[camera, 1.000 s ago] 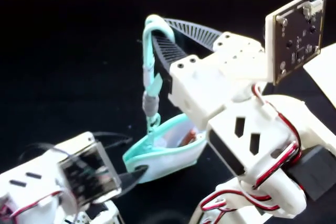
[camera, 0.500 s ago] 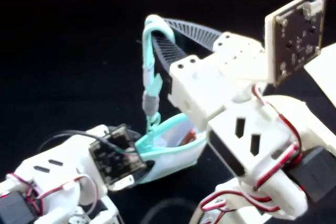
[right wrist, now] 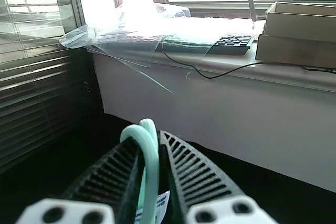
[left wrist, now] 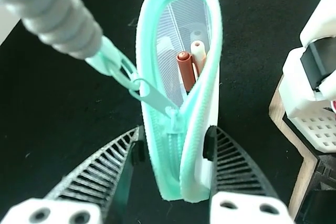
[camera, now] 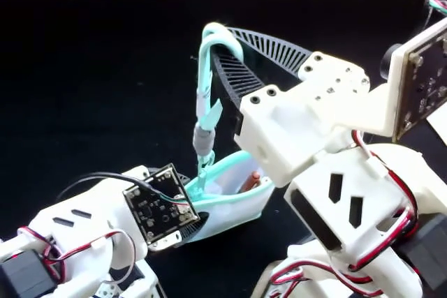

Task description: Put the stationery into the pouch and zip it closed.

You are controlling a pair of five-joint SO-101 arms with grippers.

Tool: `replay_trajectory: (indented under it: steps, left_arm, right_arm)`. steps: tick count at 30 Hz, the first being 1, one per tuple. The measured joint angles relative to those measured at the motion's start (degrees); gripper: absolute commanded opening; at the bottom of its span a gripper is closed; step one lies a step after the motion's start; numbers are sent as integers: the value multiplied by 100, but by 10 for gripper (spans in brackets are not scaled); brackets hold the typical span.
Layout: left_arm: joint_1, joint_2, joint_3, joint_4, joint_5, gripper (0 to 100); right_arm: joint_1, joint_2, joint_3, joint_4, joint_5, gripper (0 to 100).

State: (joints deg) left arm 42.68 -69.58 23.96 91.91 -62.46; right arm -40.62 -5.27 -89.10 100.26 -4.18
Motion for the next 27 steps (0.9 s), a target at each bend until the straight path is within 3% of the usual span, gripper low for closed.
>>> replay_trajectory:
  steps: [5,10,17,27]
  left_arm:
    - [26,9,422,-440,0,143]
    - [26,9,510,-580,0,5]
    - [44,9,475,-360,0,5]
    - [18,26,-976,598,0,5]
  right_arm:
    - [0,0,0,0,0,8]
    - [0,0,0,0,0,8]
    - [0,0,0,0,0,8]
    - [44,0,9,9,0,8]
